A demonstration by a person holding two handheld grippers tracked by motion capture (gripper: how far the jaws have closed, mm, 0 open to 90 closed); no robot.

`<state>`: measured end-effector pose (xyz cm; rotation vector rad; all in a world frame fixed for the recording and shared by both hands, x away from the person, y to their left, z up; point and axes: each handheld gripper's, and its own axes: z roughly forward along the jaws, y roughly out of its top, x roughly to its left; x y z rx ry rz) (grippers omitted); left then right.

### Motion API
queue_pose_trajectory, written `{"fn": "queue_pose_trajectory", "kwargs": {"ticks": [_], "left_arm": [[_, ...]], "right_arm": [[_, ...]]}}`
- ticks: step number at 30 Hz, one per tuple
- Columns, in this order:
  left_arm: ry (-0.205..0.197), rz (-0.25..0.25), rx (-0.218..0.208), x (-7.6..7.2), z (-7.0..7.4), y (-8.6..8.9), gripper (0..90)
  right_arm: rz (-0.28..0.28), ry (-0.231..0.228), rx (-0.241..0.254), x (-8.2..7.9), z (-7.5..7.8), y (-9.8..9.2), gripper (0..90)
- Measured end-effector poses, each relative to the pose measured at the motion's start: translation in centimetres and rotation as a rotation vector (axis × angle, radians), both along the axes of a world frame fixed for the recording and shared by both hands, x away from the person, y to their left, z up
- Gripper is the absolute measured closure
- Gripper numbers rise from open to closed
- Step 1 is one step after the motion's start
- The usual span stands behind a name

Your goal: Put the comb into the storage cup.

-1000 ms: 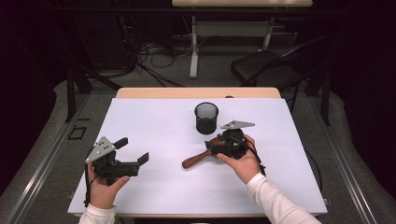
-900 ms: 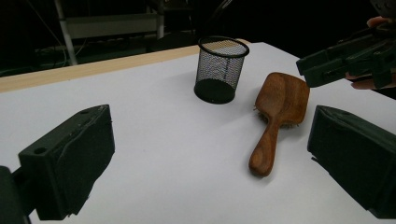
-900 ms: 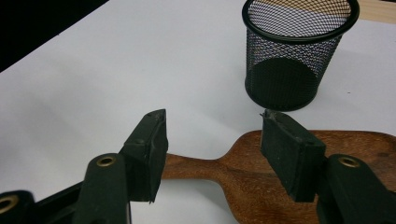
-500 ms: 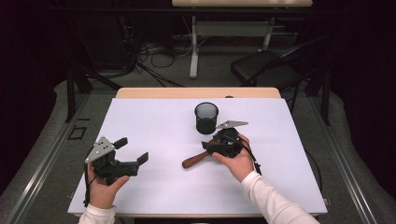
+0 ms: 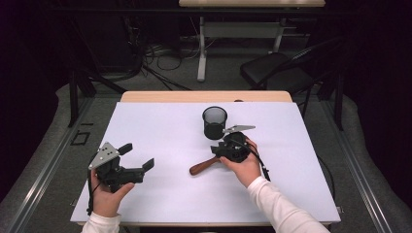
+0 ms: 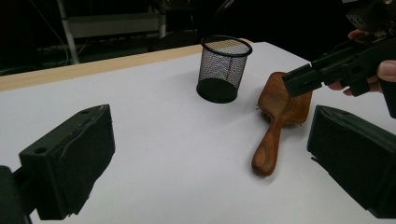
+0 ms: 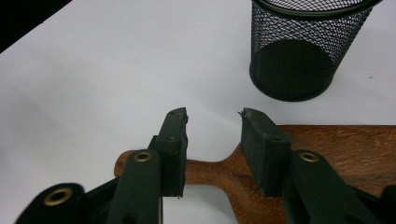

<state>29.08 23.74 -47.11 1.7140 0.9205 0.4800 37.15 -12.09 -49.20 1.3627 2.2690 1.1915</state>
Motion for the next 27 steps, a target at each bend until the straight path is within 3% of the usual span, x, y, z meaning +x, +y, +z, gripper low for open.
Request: {"fn": "queue_pose_trajectory", "kwargs": {"ticks": [19,27], "left_arm": [[0.007,0.007,0.003,0.1,-0.2,0.0,1.0],[0.009,0.005,0.002,0.1,-0.3,0.0,1.5]], "right_arm": [[-0.035,0.015,-0.034,1.4,-1.2,0.0,87.8],[-0.006,0.032,-0.026,1.3,-1.9,1.2,90.0]]}}
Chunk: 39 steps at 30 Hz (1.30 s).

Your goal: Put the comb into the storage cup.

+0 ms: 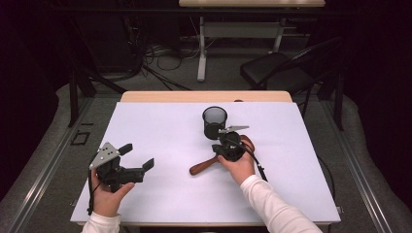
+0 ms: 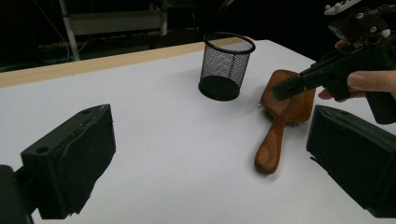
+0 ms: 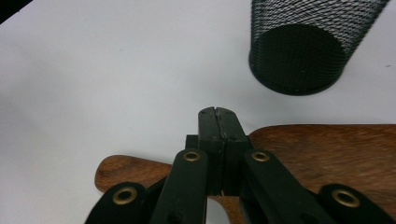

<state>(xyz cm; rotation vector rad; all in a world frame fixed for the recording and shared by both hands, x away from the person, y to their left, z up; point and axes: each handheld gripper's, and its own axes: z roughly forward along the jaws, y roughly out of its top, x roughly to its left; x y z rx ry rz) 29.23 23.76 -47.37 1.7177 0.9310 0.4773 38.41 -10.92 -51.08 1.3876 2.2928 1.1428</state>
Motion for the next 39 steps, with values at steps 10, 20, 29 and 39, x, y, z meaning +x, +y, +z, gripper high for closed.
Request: {"fn": "queue_pose_trajectory", "kwargs": {"ticks": [10,20,29,39], "left_arm": [[0.002,0.002,0.003,0.0,0.0,0.1,1.8],[0.008,0.005,0.001,0.1,-0.2,0.1,1.8],[0.010,0.004,-0.002,0.1,-0.2,0.1,1.8],[0.010,0.005,-0.003,0.1,-0.3,0.1,1.8]], "right_arm": [[0.048,0.026,-0.019,-0.5,-1.4,2.4,90.0],[0.061,0.052,-0.035,-0.8,-2.6,3.9,90.0],[0.070,0.070,-0.060,-1.1,-3.0,4.5,89.7],[0.085,0.073,-0.083,-1.8,-3.1,4.3,89.2]]}}
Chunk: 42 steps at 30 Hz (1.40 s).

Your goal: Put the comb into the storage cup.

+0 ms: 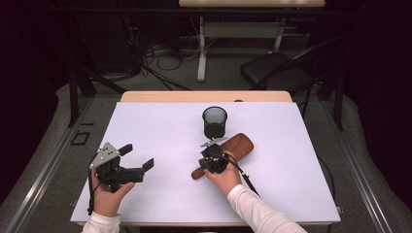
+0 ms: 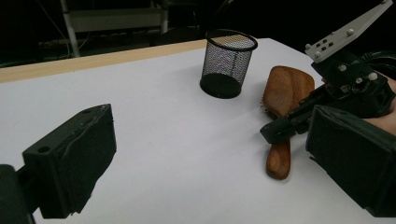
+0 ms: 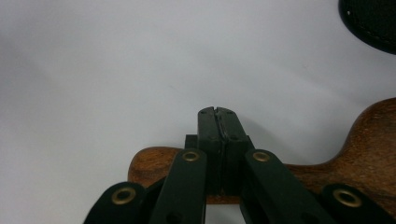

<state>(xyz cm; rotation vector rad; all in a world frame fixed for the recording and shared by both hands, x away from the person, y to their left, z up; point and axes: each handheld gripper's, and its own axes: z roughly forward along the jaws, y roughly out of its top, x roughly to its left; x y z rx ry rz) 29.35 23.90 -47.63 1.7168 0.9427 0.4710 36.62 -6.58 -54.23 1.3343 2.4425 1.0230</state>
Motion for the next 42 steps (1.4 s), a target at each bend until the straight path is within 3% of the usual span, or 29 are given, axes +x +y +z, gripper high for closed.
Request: {"fn": "queue_pose_trajectory", "kwargs": {"ticks": [42], "left_arm": [[0.001,0.006,0.002,0.0,0.0,0.1,2.1]], "right_arm": [[-0.003,0.034,0.026,-3.5,-1.0,-4.2,88.7]]}}
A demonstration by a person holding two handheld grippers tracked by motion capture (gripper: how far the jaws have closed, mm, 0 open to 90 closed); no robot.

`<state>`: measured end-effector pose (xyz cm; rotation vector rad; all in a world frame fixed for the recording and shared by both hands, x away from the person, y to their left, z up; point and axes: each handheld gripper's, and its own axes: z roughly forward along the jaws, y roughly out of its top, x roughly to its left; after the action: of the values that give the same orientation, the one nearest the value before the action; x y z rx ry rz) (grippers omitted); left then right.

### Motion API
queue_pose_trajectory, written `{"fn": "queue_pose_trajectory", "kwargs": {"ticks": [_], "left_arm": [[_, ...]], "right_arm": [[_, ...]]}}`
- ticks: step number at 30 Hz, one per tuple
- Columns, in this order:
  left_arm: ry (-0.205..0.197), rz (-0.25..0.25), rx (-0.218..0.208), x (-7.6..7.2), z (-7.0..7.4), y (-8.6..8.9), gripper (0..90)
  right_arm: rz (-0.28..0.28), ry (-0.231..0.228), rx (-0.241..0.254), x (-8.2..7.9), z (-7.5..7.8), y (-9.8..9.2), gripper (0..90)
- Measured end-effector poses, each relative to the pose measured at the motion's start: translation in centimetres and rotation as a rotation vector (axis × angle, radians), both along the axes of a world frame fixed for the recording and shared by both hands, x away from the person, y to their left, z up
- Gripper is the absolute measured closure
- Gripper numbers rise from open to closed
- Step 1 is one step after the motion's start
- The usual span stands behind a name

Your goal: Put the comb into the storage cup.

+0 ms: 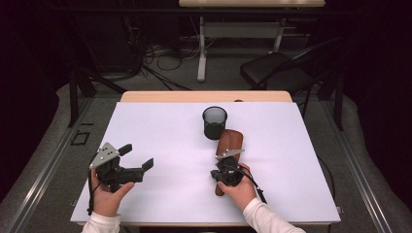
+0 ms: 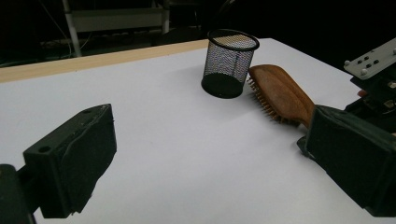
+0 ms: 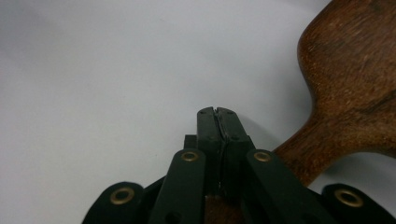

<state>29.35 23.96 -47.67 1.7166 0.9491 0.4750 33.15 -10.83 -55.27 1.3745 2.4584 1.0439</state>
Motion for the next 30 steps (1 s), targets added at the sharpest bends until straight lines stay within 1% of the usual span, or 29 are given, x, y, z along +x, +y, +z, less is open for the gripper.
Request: {"fn": "queue_pose_trajectory", "kwargs": {"ticks": [7,11,13,15,22,23,26,28,29,30], "left_arm": [[0.001,0.000,0.001,0.0,0.0,-0.1,2.1],[0.003,0.003,0.002,0.0,0.0,0.0,2.0],[0.002,0.003,0.003,0.0,0.0,0.0,2.0],[0.001,0.004,0.003,0.0,0.0,0.0,2.1],[0.002,0.003,0.004,0.0,-0.1,0.0,2.1],[0.002,0.003,0.004,0.0,-0.1,0.0,2.1],[0.001,0.004,0.002,0.0,-0.1,0.0,2.1],[0.003,0.003,0.001,0.0,-0.1,0.0,2.1],[0.002,0.002,0.005,0.0,-0.1,0.0,2.0],[0.002,0.000,0.005,0.0,-0.1,-0.1,2.1]], "right_arm": [[-0.004,-0.005,0.016,-0.3,0.1,-0.6,88.3],[-0.002,-0.004,0.013,-0.5,0.2,-0.9,88.3],[-0.007,-0.013,0.025,-0.5,0.1,-0.9,88.3],[-0.010,-0.003,0.020,-0.6,0.1,-1.0,88.3],[-0.010,-0.002,0.023,-0.9,0.1,-1.4,87.8],[-0.017,-0.006,0.032,-1.0,0.1,-1.5,87.5],[-0.018,-0.003,0.025,-1.1,0.2,-1.7,87.1],[-0.022,-0.005,0.032,-1.3,0.1,-1.9,86.9],[-0.020,0.004,0.028,-1.3,0.2,-2.0,86.7],[-0.021,-0.001,0.033,-1.4,0.1,-2.1,86.7]]}}
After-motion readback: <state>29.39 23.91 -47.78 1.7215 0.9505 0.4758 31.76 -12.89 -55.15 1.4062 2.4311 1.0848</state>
